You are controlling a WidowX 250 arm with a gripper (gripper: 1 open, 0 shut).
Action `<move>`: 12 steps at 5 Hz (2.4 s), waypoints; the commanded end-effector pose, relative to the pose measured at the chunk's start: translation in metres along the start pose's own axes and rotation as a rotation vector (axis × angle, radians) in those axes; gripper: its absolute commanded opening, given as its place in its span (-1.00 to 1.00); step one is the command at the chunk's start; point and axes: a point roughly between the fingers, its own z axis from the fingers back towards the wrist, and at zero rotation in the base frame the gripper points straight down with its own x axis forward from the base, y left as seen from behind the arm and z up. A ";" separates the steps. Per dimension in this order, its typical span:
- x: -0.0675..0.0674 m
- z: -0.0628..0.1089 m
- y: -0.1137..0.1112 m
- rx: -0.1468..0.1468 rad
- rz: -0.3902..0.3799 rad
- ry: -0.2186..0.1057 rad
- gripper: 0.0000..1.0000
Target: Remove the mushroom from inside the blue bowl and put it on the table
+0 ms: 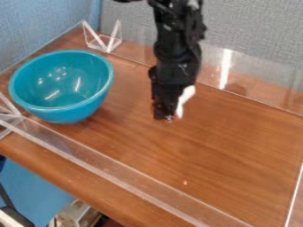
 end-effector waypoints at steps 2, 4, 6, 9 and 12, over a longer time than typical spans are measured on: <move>-0.003 0.015 0.024 0.041 0.008 -0.016 1.00; -0.008 -0.001 0.029 0.046 0.020 -0.001 1.00; -0.007 -0.015 0.033 0.046 0.022 0.003 1.00; -0.011 -0.014 0.038 0.048 -0.080 -0.018 1.00; 0.002 -0.030 0.046 0.038 -0.067 -0.022 1.00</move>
